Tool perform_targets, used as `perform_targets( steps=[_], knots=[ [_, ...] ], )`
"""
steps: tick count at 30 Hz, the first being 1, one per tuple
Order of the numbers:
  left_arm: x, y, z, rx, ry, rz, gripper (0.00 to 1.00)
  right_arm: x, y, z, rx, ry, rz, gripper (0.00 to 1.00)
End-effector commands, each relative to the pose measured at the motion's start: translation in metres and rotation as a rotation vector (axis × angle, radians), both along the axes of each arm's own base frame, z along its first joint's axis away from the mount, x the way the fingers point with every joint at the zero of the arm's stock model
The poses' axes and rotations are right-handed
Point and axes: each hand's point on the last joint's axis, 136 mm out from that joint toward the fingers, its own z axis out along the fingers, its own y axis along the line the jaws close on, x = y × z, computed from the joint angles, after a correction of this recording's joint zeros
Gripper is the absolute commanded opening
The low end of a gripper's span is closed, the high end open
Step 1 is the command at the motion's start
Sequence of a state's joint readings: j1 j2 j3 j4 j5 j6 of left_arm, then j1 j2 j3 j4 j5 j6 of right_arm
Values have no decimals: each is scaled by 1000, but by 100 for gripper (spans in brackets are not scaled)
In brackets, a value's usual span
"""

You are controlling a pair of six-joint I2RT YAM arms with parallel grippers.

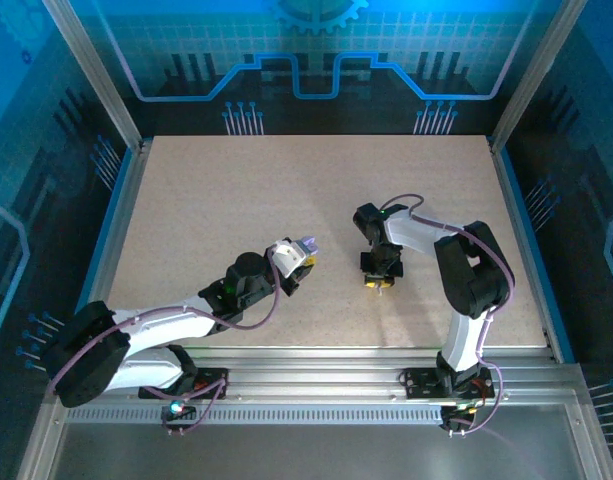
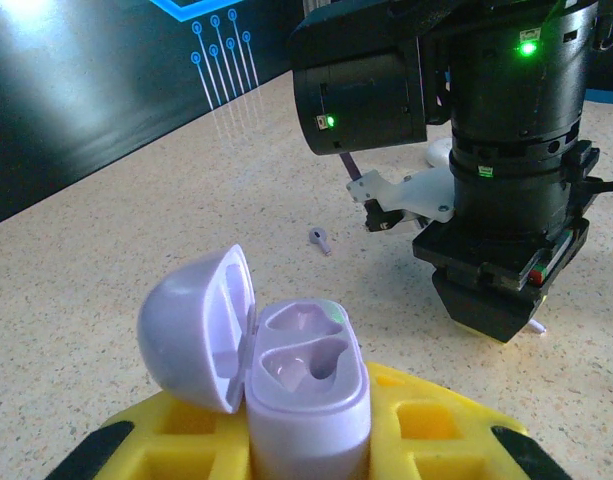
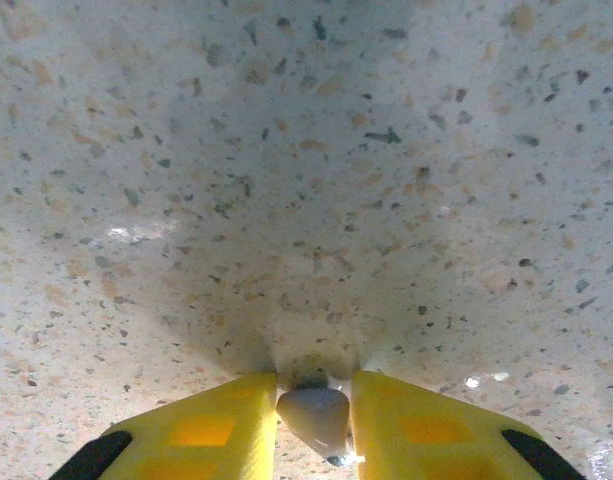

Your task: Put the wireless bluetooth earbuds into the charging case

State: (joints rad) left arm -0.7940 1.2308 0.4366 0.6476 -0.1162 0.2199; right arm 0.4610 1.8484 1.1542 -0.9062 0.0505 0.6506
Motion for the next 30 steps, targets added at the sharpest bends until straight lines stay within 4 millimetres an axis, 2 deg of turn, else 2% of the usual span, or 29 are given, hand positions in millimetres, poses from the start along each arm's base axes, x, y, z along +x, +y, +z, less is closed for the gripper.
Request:
perform_targets(
  steps=[1,9,17,25,30],
  knots=[
    [5,-2,21,-18,-51,3,17,-2,-7,-10,-16,44,-9,25],
    [6,-2,20,-17,-47,3,17,-8,-11,-11,-30,64,-8,25],
    [5,-2,19,-15,-45,2,17,-7,-12,-5,-26,42,-13,18],
    [9,-9,8,-12,-21,-6,17,-1,-12,17,0,-54,-52,17],
    [14,-19,-6,-17,10,-25,17,9,-10,46,38,-167,-81,17]
  ],
)
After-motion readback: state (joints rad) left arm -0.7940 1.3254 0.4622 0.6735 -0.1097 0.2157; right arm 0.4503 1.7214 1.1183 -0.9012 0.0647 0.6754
